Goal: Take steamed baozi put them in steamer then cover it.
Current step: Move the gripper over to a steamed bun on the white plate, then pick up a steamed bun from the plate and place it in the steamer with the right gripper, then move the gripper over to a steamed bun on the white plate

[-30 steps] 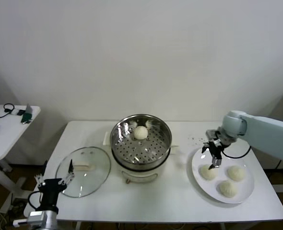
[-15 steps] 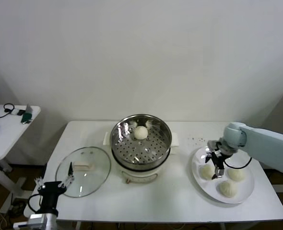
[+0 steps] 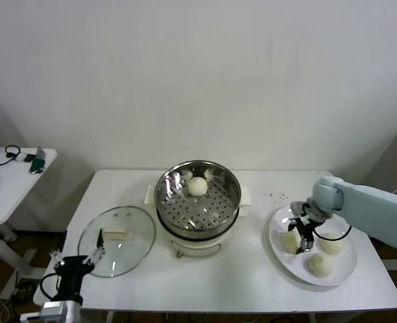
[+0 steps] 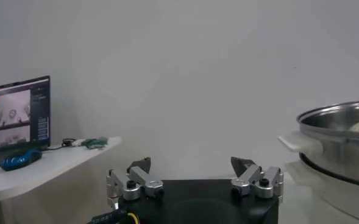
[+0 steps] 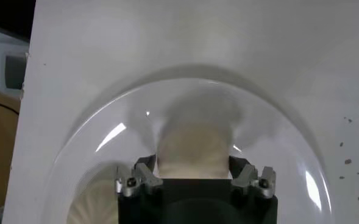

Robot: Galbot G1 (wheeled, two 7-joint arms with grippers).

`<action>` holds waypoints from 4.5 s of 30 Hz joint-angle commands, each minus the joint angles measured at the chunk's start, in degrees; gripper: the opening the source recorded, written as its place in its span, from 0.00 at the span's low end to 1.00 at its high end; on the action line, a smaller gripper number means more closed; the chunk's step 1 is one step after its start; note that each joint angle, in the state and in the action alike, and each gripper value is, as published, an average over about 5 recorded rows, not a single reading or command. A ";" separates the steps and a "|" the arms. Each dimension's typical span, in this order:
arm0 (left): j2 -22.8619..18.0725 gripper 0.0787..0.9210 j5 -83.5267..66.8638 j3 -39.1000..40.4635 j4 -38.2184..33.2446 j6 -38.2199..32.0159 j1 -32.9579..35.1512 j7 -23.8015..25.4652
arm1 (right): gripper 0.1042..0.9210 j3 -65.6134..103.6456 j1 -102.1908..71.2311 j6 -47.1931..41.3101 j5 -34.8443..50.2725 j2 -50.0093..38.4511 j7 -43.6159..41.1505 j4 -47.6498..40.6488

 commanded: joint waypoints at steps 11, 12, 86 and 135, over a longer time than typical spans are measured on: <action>-0.43 0.88 -0.32 0.43 -0.54 -0.09 0.48 0.05 | 0.76 -5.23 10.67 -1.25 9.94 -0.71 0.96 1.74; -0.51 0.88 -0.42 0.58 -0.68 -0.04 0.54 0.06 | 0.76 -7.00 13.50 -1.40 11.65 -0.42 0.97 2.14; 4.81 0.88 1.80 3.24 -2.80 0.13 2.71 2.81 | 0.88 -18.55 27.82 -8.83 36.88 41.26 4.92 -5.30; 0.67 0.88 5.24 2.69 -1.22 1.80 1.66 2.28 | 0.88 8.74 -6.58 1.61 -10.07 -19.66 -3.59 17.23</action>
